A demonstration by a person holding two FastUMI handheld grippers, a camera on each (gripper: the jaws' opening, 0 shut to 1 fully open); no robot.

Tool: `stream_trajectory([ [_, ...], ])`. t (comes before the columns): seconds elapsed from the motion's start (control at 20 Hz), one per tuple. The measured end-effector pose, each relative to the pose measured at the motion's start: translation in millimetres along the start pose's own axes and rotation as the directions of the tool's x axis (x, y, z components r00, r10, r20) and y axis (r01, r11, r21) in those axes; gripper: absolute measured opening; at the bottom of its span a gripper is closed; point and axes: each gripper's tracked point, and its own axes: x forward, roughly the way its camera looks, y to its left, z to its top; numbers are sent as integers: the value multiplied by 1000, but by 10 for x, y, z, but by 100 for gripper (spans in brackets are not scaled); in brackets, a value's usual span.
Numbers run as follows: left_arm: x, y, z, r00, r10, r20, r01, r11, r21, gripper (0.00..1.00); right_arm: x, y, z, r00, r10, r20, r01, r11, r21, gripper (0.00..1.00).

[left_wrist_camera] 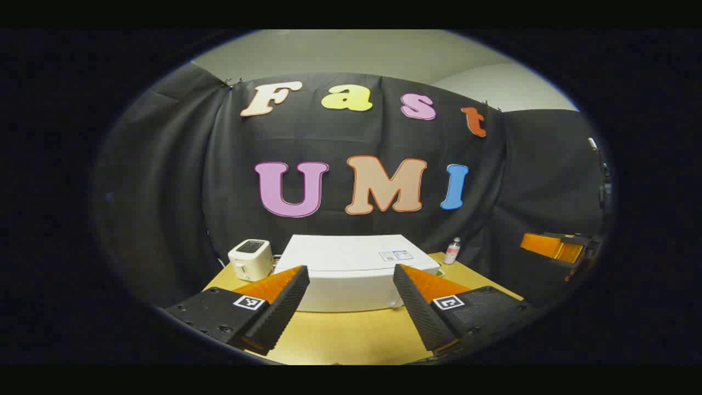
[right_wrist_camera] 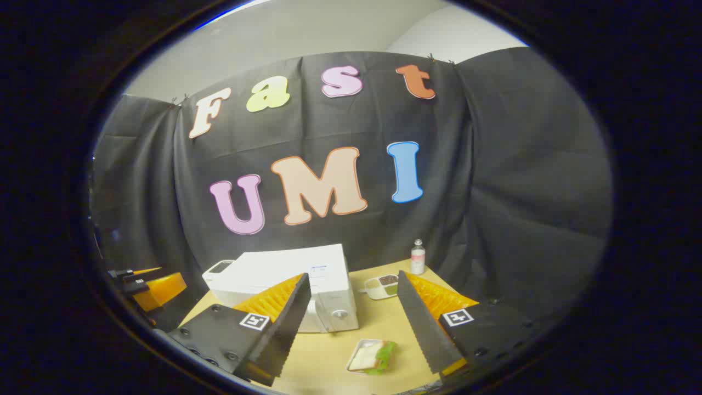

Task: Open the microwave oven with the left hand, put the food in, and close the microwave oven.

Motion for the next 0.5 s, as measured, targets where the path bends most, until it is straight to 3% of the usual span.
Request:
stream_trajectory([
  [0.1,59,-51,11,1000,16,-4,-16,1000,-19,98,32,-166,-37,1000,-18,-16,18,1000,0,91],
  [0.25,146,-142,-55,999,18,-30,-19,999,-41,92,77,-359,-75,999,-34,-37,34,999,13,92],
  [0.5,236,-215,-56,999,43,-26,-43,999,-32,95,123,-584,-83,998,-41,-50,42,999,25,91],
])
